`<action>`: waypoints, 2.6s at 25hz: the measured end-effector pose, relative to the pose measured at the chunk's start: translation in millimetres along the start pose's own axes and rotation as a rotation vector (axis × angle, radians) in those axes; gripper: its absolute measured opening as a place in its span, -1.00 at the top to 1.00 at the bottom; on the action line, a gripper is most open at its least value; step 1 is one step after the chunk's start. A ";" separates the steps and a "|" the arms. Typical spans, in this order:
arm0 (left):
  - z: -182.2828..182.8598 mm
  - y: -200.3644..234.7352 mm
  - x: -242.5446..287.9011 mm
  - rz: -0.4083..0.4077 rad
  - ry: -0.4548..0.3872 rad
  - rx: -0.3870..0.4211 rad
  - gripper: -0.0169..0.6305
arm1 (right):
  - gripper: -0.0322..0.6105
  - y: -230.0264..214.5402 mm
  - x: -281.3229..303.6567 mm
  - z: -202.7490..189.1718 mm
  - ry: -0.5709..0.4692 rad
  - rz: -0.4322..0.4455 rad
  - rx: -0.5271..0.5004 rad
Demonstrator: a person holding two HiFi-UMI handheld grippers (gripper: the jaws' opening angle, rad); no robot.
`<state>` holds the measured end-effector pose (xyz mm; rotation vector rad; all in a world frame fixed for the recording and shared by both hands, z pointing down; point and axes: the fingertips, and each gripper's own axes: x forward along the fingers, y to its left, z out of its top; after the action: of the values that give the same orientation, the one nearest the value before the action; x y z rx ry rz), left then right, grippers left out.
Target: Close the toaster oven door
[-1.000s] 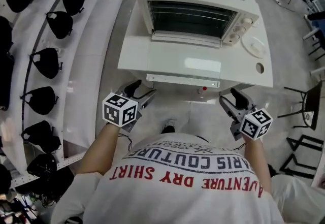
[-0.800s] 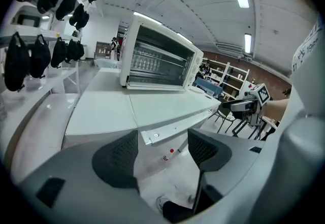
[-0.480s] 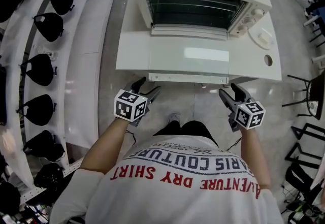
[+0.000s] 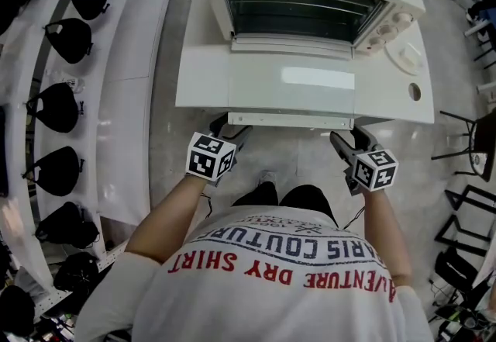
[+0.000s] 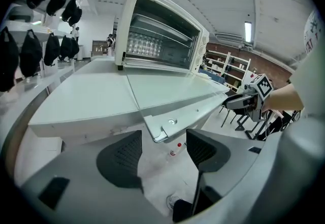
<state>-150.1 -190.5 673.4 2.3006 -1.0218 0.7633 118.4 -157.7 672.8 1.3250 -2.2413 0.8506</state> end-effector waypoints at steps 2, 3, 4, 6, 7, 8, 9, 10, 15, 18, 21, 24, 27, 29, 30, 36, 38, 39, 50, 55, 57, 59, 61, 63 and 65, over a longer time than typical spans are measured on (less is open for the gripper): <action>-1.3 2.7 2.0 0.003 0.005 0.007 0.09 | 0.08 2.2 4.3 0.6 0.004 -0.003 -0.011; -0.8 4.4 2.2 0.006 0.002 0.006 0.12 | 0.08 3.0 6.3 1.5 0.004 -0.004 -0.017; 0.3 5.6 2.3 0.004 -0.003 0.002 0.16 | 0.08 3.6 8.1 2.7 0.001 -0.002 -0.020; 2.0 5.3 2.8 -0.011 -0.006 -0.005 0.21 | 0.10 4.3 11.0 5.8 -0.013 0.006 -0.017; 2.3 4.2 3.1 -0.021 -0.005 -0.003 0.24 | 0.13 4.6 12.0 7.4 -0.021 0.010 -0.012; 2.4 3.1 3.3 -0.029 -0.003 0.001 0.25 | 0.16 5.1 12.9 8.7 -0.028 0.012 -0.010; 2.4 2.1 3.7 -0.036 -0.001 0.006 0.27 | 0.19 5.5 13.6 9.6 -0.032 0.012 -0.012; 2.3 1.1 3.9 -0.043 0.001 0.011 0.30 | 0.22 6.2 14.3 10.0 -0.033 0.010 -0.017; 3.4 -3.5 3.7 -0.077 -0.002 0.029 0.42 | 0.30 7.3 14.9 10.4 -0.032 0.002 -0.024; 5.3 -6.0 2.2 -0.087 -0.006 0.042 0.49 | 0.39 5.7 12.9 11.7 -0.031 -0.008 -0.027; 8.0 -8.8 -1.8 -0.095 0.002 0.061 0.51 | 0.52 4.1 8.1 14.2 -0.037 -0.027 -0.019; 11.4 -10.6 -6.6 -0.109 0.012 0.068 0.52 | 0.54 6.0 3.1 17.4 -0.056 -0.030 0.008; 15.3 -11.3 -10.5 -0.116 0.011 0.059 0.52 | 0.54 8.1 -0.4 21.3 -0.066 -0.028 0.020; 17.5 -11.7 -14.0 -0.114 0.003 0.050 0.52 | 0.54 9.8 -2.4 23.6 -0.072 -0.022 0.028; 18.4 -11.9 -15.7 -0.111 -0.002 0.049 0.52 | 0.54 10.8 -3.5 24.6 -0.075 -0.020 0.032; 28.7 -16.0 -24.0 -0.111 -0.033 0.025 0.53 | 0.54 13.8 -14.8 33.7 -0.109 -0.018 0.053; 33.3 -17.2 -28.1 -0.107 -0.042 0.024 0.53 | 0.54 15.6 -18.2 37.3 -0.120 -0.016 0.058; 35.6 -17.7 -30.4 -0.106 -0.047 0.023 0.53 | 0.54 16.6 -20.3 39.2 -0.125 -0.013 0.060; 65.2 -22.9 -60.9 -0.090 -0.143 -0.017 0.57 | 0.55 28.4 -45.8 67.6 -0.182 -0.027 0.066; 78.1 -23.2 -70.5 -0.085 -0.164 -0.020 0.59 | 0.55 31.8 -53.1 79.2 -0.210 -0.029 0.079; 83.9 -24.6 -74.8 -0.083 -0.171 -0.022 0.59 | 0.55 33.4 -57.7 84.8 -0.227 -0.030 0.083; 90.4 -25.9 -79.9 -0.075 -0.183 -0.024 0.59 | 0.55 35.2 -62.5 91.2 -0.245 -0.029 0.086; 99.2 -25.8 -84.5 -0.063 -0.201 -0.017 0.59 | 0.55 36.4 -66.0 100.1 -0.262 -0.031 0.084; 108.6 -25.3 -88.8 -0.052 -0.224 -0.001 0.59 | 0.55 37.5 -68.7 109.9 -0.276 -0.038 0.079; 114.5 -25.2 -92.8 -0.045 -0.243 0.006 0.59 | 0.55 38.7 -71.0 116.3 -0.287 -0.043 0.077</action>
<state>-149.8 -203.0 524.4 2.4560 -1.0678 0.4777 113.9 -177.0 532.5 1.6144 -2.4032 0.7810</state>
